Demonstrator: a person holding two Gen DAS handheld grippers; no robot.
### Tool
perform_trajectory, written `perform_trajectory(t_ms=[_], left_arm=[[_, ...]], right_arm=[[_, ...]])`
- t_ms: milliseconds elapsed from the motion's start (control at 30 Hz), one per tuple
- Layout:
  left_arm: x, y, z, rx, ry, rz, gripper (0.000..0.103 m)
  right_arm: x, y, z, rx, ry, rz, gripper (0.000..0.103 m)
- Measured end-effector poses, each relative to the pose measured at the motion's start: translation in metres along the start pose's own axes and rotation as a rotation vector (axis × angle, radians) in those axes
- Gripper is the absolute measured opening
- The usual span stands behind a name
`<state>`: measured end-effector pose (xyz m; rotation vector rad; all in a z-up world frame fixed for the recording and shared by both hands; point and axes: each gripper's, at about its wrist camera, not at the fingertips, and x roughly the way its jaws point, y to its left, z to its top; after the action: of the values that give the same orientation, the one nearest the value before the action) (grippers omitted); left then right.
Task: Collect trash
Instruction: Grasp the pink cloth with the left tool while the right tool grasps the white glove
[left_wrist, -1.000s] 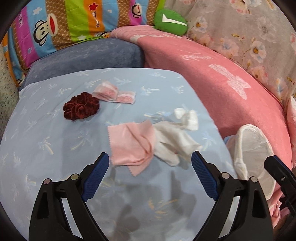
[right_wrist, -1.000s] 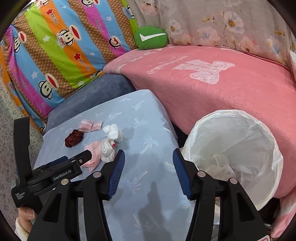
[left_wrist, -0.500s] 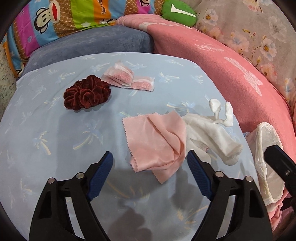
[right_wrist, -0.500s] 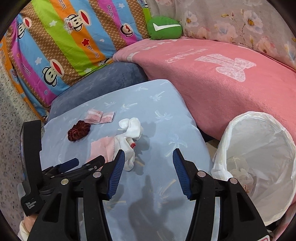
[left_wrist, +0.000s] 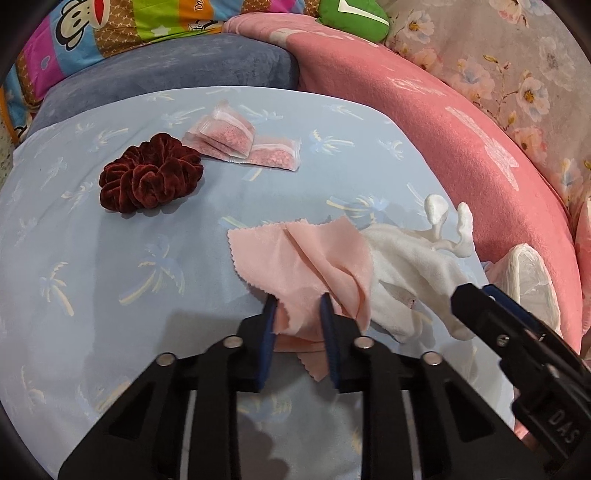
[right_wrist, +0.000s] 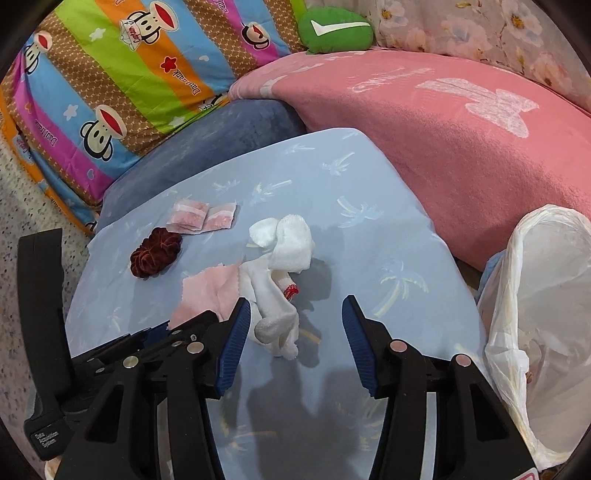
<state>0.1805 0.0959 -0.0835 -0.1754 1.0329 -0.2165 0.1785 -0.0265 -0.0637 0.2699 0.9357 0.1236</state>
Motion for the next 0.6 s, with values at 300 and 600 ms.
perform_trajectory(t_ms=[300,600], left_arm=[[-0.011,-0.004,-0.001,0.016,-0.028,-0.022,0.004],[-0.042,-0.025,0.004,0.059,-0.092,-0.047,0.004]], right_arm=[[-0.002,0.002,-0.005,-0.011,0.003,0.006,0.007],[-0.054,-0.008,0.004,-0.012,-0.104,-0.020,0.007]])
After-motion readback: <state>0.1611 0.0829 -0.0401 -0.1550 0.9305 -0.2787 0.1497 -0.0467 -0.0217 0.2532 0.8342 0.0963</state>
